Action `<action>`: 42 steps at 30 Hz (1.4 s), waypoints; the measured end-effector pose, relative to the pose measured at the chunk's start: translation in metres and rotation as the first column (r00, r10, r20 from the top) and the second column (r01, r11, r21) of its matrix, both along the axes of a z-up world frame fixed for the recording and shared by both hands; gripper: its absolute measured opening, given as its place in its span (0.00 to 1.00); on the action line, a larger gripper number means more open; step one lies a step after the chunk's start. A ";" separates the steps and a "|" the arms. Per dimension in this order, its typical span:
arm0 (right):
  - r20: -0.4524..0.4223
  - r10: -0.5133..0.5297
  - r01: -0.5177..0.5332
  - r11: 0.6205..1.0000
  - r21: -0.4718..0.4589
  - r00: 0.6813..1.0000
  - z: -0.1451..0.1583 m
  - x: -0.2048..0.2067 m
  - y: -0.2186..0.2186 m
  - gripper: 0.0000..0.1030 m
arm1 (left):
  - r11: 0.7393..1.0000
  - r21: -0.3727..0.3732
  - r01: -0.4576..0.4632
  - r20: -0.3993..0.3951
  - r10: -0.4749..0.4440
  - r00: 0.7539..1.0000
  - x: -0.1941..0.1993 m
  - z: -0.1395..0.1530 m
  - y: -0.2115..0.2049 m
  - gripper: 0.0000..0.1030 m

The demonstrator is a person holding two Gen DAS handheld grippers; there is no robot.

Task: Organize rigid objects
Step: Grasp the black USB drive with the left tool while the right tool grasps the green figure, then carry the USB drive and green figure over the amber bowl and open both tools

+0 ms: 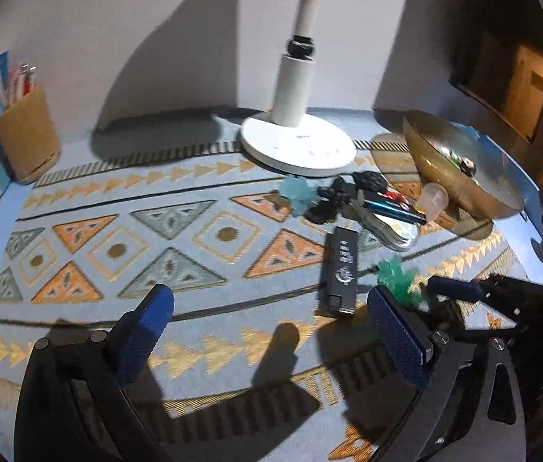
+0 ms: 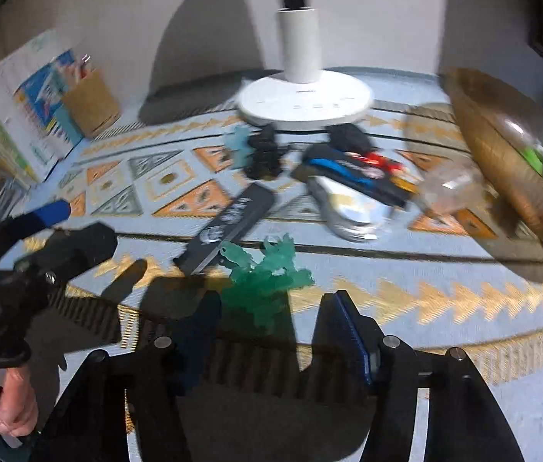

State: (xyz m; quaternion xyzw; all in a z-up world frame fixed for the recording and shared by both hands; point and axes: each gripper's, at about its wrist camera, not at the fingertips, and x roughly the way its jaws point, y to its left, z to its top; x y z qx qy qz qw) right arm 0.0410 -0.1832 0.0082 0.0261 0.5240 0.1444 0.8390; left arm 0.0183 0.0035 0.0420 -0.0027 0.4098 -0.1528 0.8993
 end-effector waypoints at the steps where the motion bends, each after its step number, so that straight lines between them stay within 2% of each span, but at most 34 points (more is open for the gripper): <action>1: -0.001 -0.017 0.017 1.000 0.006 1.000 0.001 0.001 -0.007 0.56 | 1.000 0.007 0.016 -0.004 -0.016 1.000 0.001 -0.001 -0.005 0.98; 2: -0.005 -0.040 0.040 0.999 0.016 0.999 0.001 0.000 -0.016 0.56 | 0.999 0.012 0.031 -0.007 -0.031 0.999 0.002 -0.002 -0.009 0.98; 4: -0.025 -0.085 0.086 0.995 0.044 0.996 0.000 0.000 -0.038 0.56 | 0.997 0.027 0.069 -0.012 -0.069 0.998 0.005 -0.008 -0.022 0.91; 5: -0.031 -0.093 0.095 0.994 0.055 0.995 0.001 0.000 -0.044 0.56 | 0.996 0.032 0.085 -0.021 -0.084 0.996 0.007 -0.011 -0.027 0.83; 6: -0.037 -0.103 0.105 0.993 0.057 0.994 0.001 -0.001 -0.052 0.56 | 0.994 0.044 0.103 -0.046 -0.101 0.994 0.011 -0.016 -0.034 0.78; 8: -0.033 -0.125 0.126 0.991 0.049 0.992 0.003 -0.002 -0.061 0.56 | 0.991 0.062 0.115 -0.066 -0.111 0.992 0.017 -0.025 -0.043 0.77; 11: -0.035 -0.088 0.091 0.991 0.096 0.995 0.007 -0.002 -0.065 0.59 | 0.989 0.080 0.127 -0.084 -0.120 0.989 0.021 -0.030 -0.051 0.63; 13: -0.031 -0.036 0.039 0.994 0.102 0.999 0.008 -0.001 -0.058 0.63 | 0.989 0.074 0.128 -0.084 -0.122 0.989 0.024 -0.029 -0.053 0.63; 18: -0.017 0.039 -0.038 0.999 0.033 0.999 0.002 0.001 -0.032 0.64 | 0.987 0.085 0.138 -0.087 -0.131 0.988 0.033 -0.030 -0.061 0.59; 21: -0.004 0.042 -0.042 0.999 0.013 0.999 -0.001 0.004 -0.026 0.64 | 0.986 0.098 0.133 -0.075 -0.126 0.989 0.034 -0.031 -0.063 0.55; 24: -0.003 0.047 -0.047 0.998 0.029 0.999 -0.002 0.011 -0.022 0.64 | 0.990 0.069 0.121 -0.079 -0.115 0.990 0.037 -0.030 -0.058 0.50; 27: 0.000 0.046 -0.046 0.998 0.045 0.999 -0.002 0.016 -0.019 0.64 | 0.991 0.063 0.118 -0.080 -0.113 0.990 0.038 -0.030 -0.056 0.49; 30: 0.007 0.054 -0.054 0.997 0.047 0.999 -0.003 0.016 -0.020 0.61 | 0.988 0.087 0.126 -0.075 -0.119 0.990 0.039 -0.031 -0.060 0.49; 31: 0.012 0.057 -0.058 0.997 0.047 0.998 -0.003 0.015 -0.020 0.54 | 0.987 0.099 0.129 -0.071 -0.123 0.990 0.039 -0.031 -0.062 0.48; 32: 0.014 0.064 -0.064 0.997 0.049 0.998 -0.003 0.014 -0.019 0.41 | 0.985 0.113 0.132 -0.066 -0.125 0.990 0.038 -0.031 -0.064 0.41; 33: 0.018 0.068 -0.069 0.997 0.037 0.998 -0.002 0.013 -0.018 0.37 | 0.983 0.117 0.141 -0.061 -0.134 0.989 0.038 -0.030 -0.066 0.29; 35: 0.025 0.075 -0.076 0.997 0.021 0.997 -0.002 0.012 -0.017 0.38 | 0.983 0.119 0.141 -0.060 -0.135 0.989 0.036 -0.029 -0.068 0.21; 40: 0.051 0.071 -0.075 0.995 0.070 0.996 0.009 -0.003 -0.030 0.38 | 0.991 0.079 0.110 -0.076 -0.105 0.992 0.022 -0.026 -0.057 0.21; 42: 0.066 0.064 -0.067 0.996 0.056 0.996 0.015 -0.013 -0.040 0.38 | 0.991 0.081 0.106 -0.066 -0.100 0.993 0.009 -0.023 -0.051 0.21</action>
